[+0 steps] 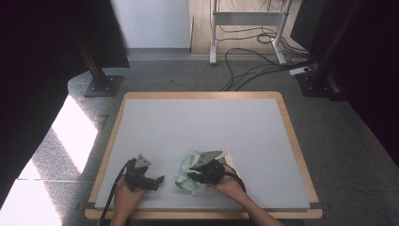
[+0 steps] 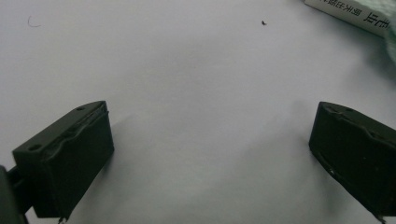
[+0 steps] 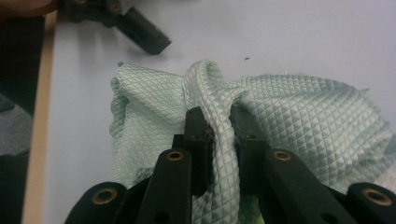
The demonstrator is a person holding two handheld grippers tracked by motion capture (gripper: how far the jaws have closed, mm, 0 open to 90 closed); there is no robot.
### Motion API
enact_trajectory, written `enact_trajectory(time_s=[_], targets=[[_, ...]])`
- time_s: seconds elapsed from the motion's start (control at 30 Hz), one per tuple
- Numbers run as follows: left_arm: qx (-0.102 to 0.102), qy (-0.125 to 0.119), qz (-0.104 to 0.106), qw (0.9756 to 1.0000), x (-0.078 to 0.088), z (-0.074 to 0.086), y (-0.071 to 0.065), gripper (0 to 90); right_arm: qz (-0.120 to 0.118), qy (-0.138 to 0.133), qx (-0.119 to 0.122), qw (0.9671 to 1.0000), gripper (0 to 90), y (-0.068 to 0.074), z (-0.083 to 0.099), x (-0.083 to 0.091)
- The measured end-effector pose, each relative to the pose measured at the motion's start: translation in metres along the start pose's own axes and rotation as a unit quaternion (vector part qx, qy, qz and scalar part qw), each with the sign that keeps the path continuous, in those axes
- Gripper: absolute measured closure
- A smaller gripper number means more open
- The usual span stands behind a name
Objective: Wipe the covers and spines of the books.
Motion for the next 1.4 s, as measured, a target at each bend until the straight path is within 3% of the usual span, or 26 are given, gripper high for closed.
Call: enact_trajectory(time_s=[0.27,0.4,0.5,0.77,1.23,1.4], targets=[[0.001,-0.001,0.000,1.0000,0.000,0.000,0.000,0.0,-0.009,0.007,0.014,0.9998,77.3,0.020,0.008,0.014],[0.001,-0.001,0.000,1.0000,0.000,0.000,0.000,0.0,-0.006,0.010,0.016,0.9998,77.3,0.019,0.012,0.020],[0.001,0.000,0.000,1.0000,0.000,0.000,0.000,0.0,0.002,0.008,0.001,1.0000,77.4,0.011,0.017,0.028],[0.000,0.000,0.000,1.0000,0.000,0.000,0.000,0.0,0.048,0.004,-0.025,0.9985,77.5,-0.016,0.035,0.061],[0.001,0.000,0.000,1.0000,0.000,0.000,0.000,0.0,0.123,-0.008,-0.060,0.9905,77.6,-0.051,0.064,0.112],[0.001,0.000,0.001,1.0000,0.000,0.000,0.000,0.0,0.132,-0.014,-0.073,0.9885,77.6,-0.056,0.069,0.119]])
Point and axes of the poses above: each handheld gripper's, and its own axes: x roughly backward along the jaws, z roughly out of its underside, y roughly to its left, the point moved 4 cm from there along -x, roughly forward along the jaws, and after that the axes turned 11 degrees about -y, right-handed, at the moved point
